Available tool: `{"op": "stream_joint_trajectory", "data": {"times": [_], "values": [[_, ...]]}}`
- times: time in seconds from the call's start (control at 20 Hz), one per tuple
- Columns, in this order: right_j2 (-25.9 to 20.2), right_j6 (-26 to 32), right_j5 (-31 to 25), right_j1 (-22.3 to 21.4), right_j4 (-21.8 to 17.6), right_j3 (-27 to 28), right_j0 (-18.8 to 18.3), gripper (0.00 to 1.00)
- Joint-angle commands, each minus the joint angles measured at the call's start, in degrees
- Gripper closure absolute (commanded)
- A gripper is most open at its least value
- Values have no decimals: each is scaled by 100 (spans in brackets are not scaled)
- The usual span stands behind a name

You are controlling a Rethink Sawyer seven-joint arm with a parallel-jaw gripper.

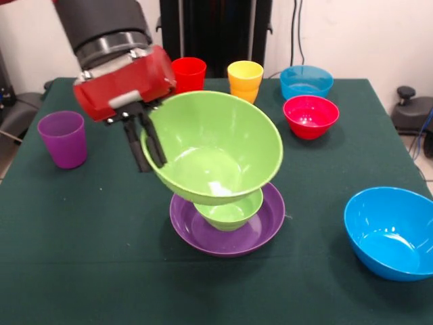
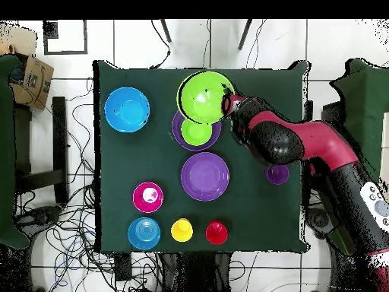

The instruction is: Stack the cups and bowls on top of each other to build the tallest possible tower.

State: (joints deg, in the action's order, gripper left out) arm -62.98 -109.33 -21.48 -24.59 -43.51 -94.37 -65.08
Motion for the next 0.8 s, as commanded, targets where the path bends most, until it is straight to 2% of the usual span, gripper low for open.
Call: {"op": "stream_joint_trajectory", "data": {"times": [0.05, 0.8], "values": [[918, -269, 667, -241, -699, -623, 469, 100], [1323, -209, 1051, -260, -503, -605, 737, 100]]}}
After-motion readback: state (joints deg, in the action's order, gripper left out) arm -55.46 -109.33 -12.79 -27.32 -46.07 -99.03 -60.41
